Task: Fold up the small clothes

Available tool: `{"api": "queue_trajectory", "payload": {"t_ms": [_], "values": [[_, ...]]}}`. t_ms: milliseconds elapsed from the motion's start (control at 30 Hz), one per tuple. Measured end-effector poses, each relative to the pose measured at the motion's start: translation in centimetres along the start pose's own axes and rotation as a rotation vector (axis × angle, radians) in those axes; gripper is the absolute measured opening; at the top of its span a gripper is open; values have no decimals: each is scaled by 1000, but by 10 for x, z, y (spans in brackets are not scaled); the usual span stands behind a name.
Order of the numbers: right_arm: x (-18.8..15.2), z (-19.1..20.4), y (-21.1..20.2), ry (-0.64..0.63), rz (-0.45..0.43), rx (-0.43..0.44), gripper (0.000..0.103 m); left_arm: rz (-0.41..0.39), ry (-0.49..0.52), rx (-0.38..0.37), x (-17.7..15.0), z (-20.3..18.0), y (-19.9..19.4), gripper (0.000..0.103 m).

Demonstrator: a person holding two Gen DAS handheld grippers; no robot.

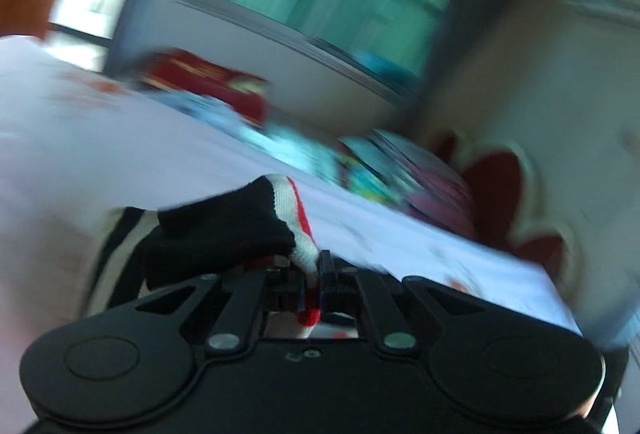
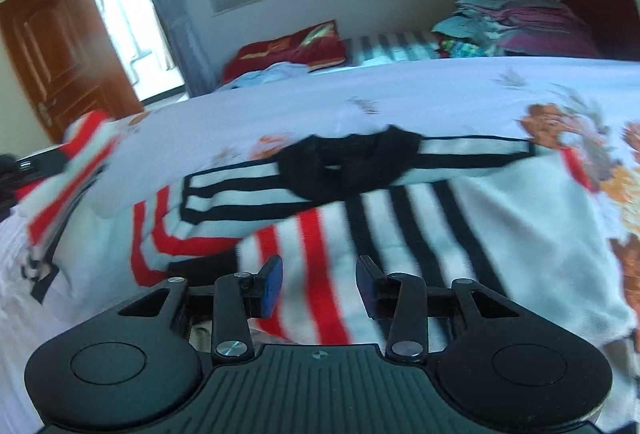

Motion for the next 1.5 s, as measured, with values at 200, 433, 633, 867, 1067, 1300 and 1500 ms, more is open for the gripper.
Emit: {"api": "queue_trajectory", "payload": {"t_ms": [200, 433, 633, 867, 1067, 1300, 1500], "values": [[-10, -43, -27, 55, 0, -58, 41, 210, 141, -77, -72, -63, 67, 5], [-15, -62, -41, 81, 6, -57, 41, 345, 177, -37, -109, -57, 84, 45], [-14, -44, -35, 61, 15, 1, 46, 230, 191, 46, -80, -37, 35, 69], [-15, 15, -19, -107, 3, 44, 82, 164, 202, 257, -63, 36, -12, 71], [-21, 36, 13, -248, 25, -29, 45, 190, 242, 363, -87, 73, -29, 68], [7, 9, 1, -109, -25, -12, 5, 171, 242, 389, -89, 80, -8, 43], [10, -56, -16, 33, -21, -79, 5, 173, 237, 373, -93, 79, 3, 19]]}}
Point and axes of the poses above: each gripper's, at about its wrist camera, not at the fingertips, and y roughly the way its jaws point, z to its left, x to its top, the point moved 8 cm from there along y, roughly the way its jaws point, and after that the axes turned 1 degree about -y, right-handed, at the moved point
